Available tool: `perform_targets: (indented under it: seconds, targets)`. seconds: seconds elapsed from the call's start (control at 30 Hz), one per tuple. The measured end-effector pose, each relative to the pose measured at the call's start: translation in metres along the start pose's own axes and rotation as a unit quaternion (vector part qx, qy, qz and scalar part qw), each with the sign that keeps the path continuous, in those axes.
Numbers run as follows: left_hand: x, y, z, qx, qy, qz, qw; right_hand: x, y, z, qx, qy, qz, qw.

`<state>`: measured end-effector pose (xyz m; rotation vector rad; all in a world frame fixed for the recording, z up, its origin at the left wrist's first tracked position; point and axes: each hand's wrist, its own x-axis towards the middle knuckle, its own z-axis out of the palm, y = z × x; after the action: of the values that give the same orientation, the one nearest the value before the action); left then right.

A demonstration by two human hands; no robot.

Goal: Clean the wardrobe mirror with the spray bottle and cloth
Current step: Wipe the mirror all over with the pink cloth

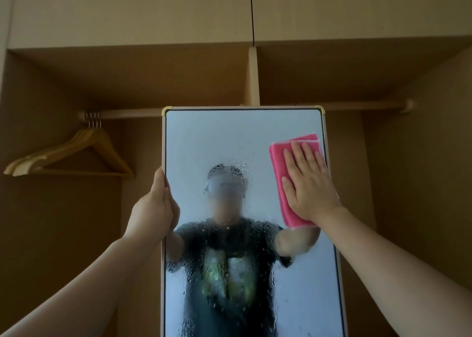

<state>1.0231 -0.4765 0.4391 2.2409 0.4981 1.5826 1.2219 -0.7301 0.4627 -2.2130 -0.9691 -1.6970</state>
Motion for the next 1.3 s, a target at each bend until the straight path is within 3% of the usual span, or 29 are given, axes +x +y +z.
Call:
perform_targets:
  seconds: [0.23,0.43,0.53,0.97,1.3]
  targets:
    - [-0.003,0.005,-0.001,-0.002,-0.006,-0.015,1.0,0.065,-0.001,-0.019,0.009,0.035,0.067,0.997]
    - [0.0,-0.001,0.001,0.016,0.003,-0.009,1.0,0.079,-0.011,-0.025,0.002,0.043,0.073,0.996]
    - [0.0,-0.003,0.003,0.045,-0.002,-0.002,0.999,0.079,-0.015,-0.027,0.004,0.04,0.06,0.997]
    - [-0.001,0.002,-0.001,-0.009,-0.003,-0.004,1.0,0.065,-0.027,-0.02,0.002,0.038,0.011,0.999]
    - [-0.003,0.004,-0.003,0.015,-0.008,-0.004,1.0,-0.009,-0.076,0.011,0.032,0.01,-0.069,0.997]
